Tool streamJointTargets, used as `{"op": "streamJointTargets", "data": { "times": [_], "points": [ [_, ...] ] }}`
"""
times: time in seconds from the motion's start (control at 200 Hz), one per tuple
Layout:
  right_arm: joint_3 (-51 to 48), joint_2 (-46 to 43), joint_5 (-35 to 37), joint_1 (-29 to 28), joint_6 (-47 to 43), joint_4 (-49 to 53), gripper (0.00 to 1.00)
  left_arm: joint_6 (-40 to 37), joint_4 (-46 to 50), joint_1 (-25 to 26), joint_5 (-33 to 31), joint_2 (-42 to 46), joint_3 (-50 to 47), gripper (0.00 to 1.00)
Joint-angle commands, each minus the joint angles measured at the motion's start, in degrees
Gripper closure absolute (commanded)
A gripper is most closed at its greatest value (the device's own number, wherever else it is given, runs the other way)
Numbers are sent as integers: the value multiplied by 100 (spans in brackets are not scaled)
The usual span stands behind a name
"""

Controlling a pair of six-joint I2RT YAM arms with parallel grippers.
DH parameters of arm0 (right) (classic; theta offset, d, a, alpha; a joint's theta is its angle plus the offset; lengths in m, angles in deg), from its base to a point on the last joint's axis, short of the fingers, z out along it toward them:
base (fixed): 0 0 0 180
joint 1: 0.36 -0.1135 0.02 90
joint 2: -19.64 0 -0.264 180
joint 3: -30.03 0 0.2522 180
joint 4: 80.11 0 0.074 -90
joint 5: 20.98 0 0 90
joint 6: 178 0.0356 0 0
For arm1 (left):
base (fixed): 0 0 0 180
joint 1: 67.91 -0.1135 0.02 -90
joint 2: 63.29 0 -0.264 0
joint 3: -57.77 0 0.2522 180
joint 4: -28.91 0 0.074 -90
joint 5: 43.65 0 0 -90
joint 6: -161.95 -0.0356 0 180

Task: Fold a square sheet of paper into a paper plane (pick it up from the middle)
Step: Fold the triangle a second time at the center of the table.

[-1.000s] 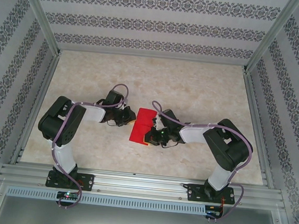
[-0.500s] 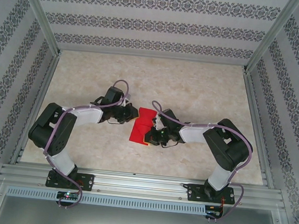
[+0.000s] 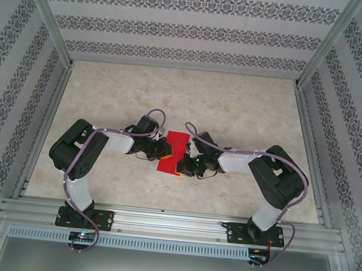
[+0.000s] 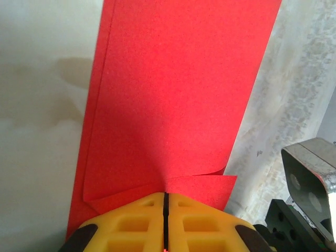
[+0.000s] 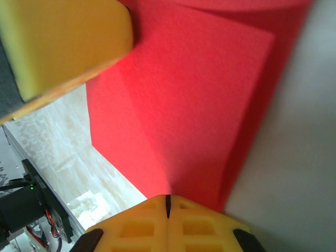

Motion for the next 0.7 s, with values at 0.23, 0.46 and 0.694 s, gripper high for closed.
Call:
{"op": "streamJointTargets", "data": {
  "times": [0.23,0.46,0.694],
  "points": [
    [850,73,109,-26,-47,664,94,-65,368,17,-364,-161,-71,92],
    [860,739,282,-17,44,712,94,-66,379,18,-370,-150,-74,92],
    [567,590,283,32,-49,741,92,-30,444,17,-472,-225,-60,92]
  ]
}}
